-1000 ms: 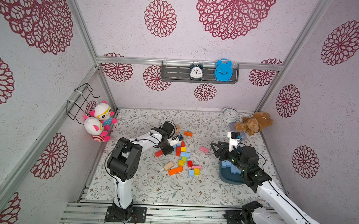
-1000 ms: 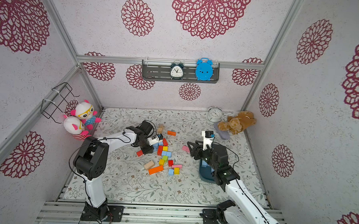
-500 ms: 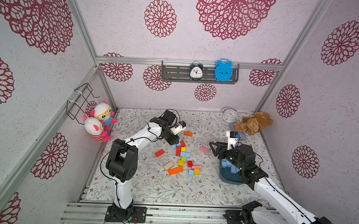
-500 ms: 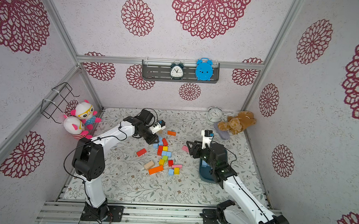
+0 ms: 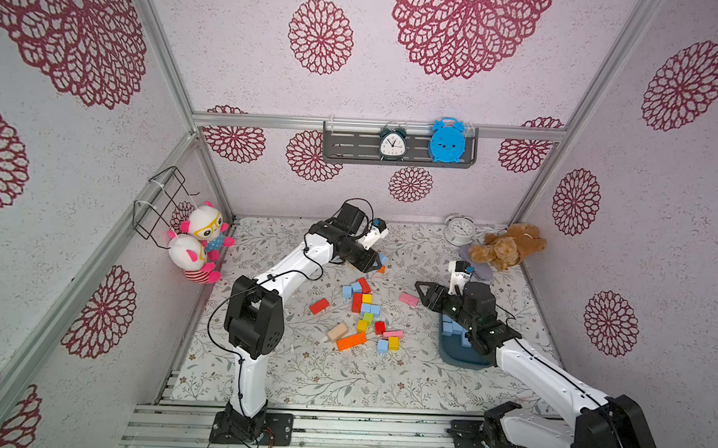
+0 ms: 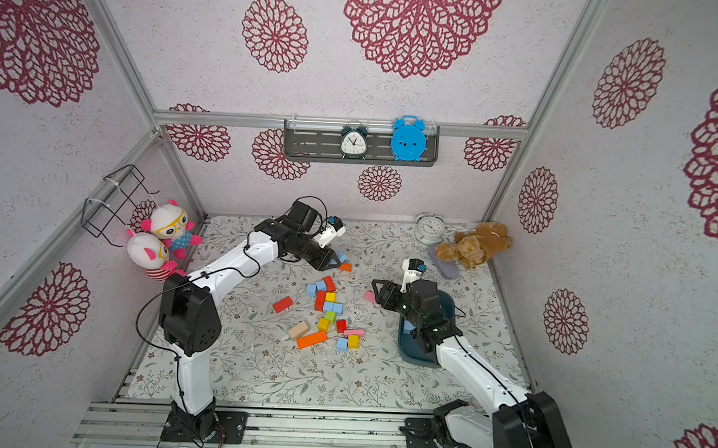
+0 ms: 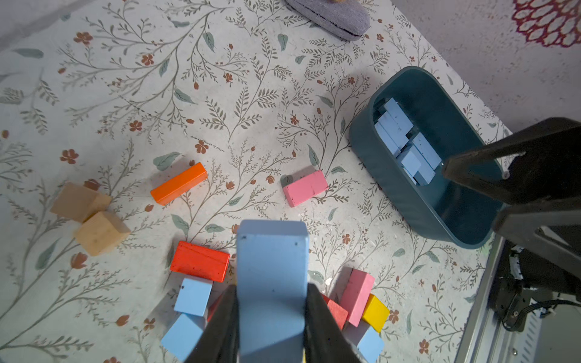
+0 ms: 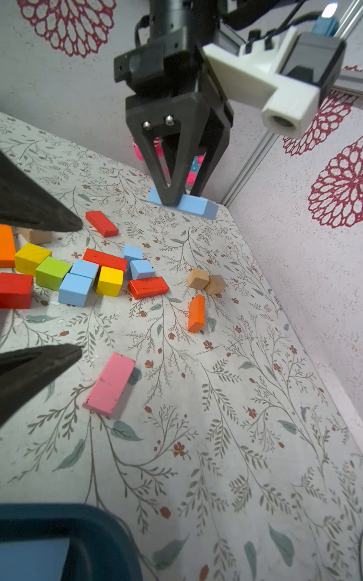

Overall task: Pick out the blue building blocks
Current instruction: Place the building block in the storage box.

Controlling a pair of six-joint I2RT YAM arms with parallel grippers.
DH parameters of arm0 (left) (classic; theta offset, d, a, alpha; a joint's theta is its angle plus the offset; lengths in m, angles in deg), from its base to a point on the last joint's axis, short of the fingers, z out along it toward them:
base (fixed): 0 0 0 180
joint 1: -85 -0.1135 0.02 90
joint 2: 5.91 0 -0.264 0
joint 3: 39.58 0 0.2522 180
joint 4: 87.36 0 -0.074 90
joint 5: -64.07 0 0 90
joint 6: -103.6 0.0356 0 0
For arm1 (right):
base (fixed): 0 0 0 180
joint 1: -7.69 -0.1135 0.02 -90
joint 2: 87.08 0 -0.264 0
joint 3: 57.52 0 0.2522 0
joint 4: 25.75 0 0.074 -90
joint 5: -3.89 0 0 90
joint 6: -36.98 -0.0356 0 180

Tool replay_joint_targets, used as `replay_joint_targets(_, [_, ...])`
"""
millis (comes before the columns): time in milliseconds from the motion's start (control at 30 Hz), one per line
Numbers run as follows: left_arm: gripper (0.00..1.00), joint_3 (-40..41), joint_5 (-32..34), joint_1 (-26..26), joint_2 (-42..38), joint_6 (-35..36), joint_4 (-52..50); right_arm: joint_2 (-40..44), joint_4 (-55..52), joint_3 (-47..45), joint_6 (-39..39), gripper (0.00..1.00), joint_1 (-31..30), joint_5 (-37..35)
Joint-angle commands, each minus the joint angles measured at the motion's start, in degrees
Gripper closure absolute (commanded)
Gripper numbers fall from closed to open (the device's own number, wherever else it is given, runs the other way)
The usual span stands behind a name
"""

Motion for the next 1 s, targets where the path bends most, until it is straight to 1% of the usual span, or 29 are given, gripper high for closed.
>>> replay_joint_targets(0, [0.99, -1.6, -0.8, 1.0, 1.9, -6.0, 2.7, -1.6, 5.3, 1.5, -6.2, 0.4, 0.3, 0.8])
replay_joint_targets(100, [0.99, -2.0, -0.8, 1.5, 2.7, -8.9, 4.0, -2.8, 6.9, 1.1, -8.0, 0.4, 0.3, 0.6])
replay_joint_targets(200, [0.99, -2.8, -1.0, 2.1, 3.4, -10.2, 4.7, -3.0, 7.9, 0.4, -9.6, 0.4, 0.3, -0.4])
replay_joint_targets(400, [0.99, -4.6, -0.9, 3.7, 5.1, -12.5, 5.8, -1.9, 4.7, 0.5, -13.6, 0.41, 0.3, -4.1])
replay_joint_targets(500, [1.0, -5.1, -1.2, 4.3, 5.5, -12.8, 6.1, -1.2, 4.8, 0.3, -16.3, 0.4, 0.3, -5.4])
replay_joint_targets(700, [1.0, -5.8, -1.5, 5.3, 6.1, -13.2, 6.3, -3.1, 4.2, 3.0, -18.9, 0.4, 0.3, -4.5])
replay_joint_targets(767, [1.0, -5.6, -1.6, 5.2, 5.8, -12.8, 5.7, -4.0, 4.4, 3.8, -18.6, 0.4, 0.3, -4.1])
replay_joint_targets(967, [0.99, -4.1, -1.5, 5.5, 4.5, -12.4, 5.7, -8.1, 10.4, 5.7, -20.8, 0.4, 0.3, -2.0])
